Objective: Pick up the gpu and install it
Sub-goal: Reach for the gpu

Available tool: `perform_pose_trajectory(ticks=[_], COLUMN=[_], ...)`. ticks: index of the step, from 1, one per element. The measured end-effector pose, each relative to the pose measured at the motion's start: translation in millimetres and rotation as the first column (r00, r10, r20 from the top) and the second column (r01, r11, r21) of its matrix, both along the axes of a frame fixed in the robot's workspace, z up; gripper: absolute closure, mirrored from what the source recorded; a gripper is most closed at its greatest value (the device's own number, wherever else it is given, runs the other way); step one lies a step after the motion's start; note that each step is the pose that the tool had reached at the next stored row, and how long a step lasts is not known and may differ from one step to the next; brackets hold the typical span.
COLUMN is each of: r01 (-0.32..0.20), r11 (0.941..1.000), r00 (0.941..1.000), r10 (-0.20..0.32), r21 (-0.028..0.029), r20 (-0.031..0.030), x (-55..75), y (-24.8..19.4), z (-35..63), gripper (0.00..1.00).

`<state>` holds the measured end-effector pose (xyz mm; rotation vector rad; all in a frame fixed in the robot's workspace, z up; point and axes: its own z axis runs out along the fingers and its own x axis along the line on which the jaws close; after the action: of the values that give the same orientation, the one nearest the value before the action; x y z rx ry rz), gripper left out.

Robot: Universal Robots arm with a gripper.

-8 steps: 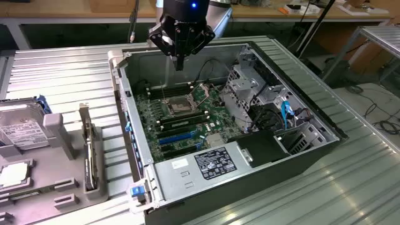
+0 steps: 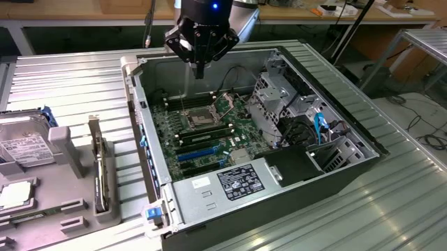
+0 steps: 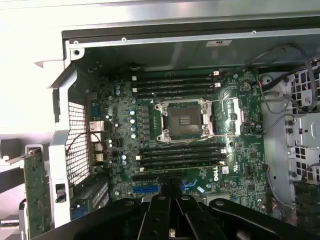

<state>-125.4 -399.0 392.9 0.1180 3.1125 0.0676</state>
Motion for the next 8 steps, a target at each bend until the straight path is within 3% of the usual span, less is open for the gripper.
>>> perform_pose_trajectory(ticks=[8], r01=[0.0], r11=[1.0], r00=[1.0], r10=[0.0], r21=[0.0], r20=[0.0], x=[-35.9], y=[-3.3], z=[-2.9], gripper=[0.89])
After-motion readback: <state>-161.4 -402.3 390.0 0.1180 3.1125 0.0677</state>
